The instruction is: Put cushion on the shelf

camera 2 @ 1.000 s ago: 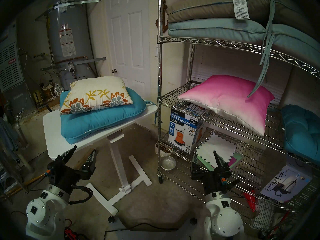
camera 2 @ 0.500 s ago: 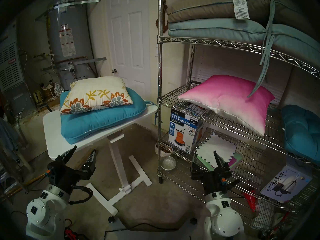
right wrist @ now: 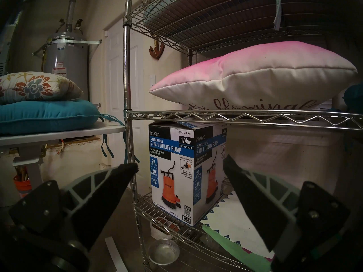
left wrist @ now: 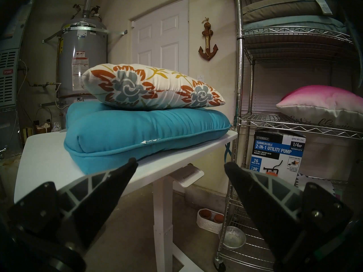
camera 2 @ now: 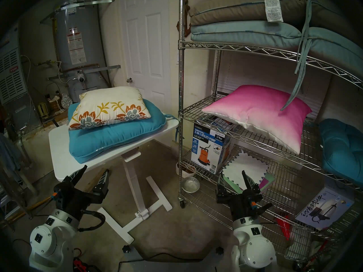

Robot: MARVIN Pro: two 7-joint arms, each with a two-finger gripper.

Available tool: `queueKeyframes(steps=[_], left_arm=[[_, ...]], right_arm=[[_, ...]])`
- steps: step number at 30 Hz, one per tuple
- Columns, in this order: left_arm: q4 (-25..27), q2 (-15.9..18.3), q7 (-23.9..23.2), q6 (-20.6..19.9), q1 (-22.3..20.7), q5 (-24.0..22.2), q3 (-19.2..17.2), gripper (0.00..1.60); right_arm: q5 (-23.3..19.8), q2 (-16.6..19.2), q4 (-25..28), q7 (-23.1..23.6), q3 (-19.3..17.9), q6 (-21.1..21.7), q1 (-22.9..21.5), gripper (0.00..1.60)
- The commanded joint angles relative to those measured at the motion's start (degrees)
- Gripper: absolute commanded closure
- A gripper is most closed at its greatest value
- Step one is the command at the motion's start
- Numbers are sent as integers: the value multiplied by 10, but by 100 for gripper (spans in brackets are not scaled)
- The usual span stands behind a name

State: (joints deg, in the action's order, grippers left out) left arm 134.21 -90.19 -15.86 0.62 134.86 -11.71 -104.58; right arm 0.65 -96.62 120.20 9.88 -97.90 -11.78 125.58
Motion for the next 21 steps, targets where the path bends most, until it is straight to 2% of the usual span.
queueKeyframes(steps=[1, 4, 10, 14, 21], left_arm=[[10, 1, -1, 1, 0, 1, 0, 0], [10, 1, -1, 2, 0, 1, 0, 0], [10, 1, -1, 2, 0, 1, 0, 0], [9, 1, -1, 2, -1, 0, 0, 0], [9, 1, -1, 2, -1, 0, 0, 0]], right_arm=[[-9, 5, 17, 10, 7, 15, -26, 0], [-8, 9, 13, 10, 3, 24, -46, 0], [-41, 9, 18, 16, -15, 45, -65, 0], [-84, 9, 19, 22, -45, 69, -81, 0], [-205, -2, 21, 44, -89, 128, -104, 0]])
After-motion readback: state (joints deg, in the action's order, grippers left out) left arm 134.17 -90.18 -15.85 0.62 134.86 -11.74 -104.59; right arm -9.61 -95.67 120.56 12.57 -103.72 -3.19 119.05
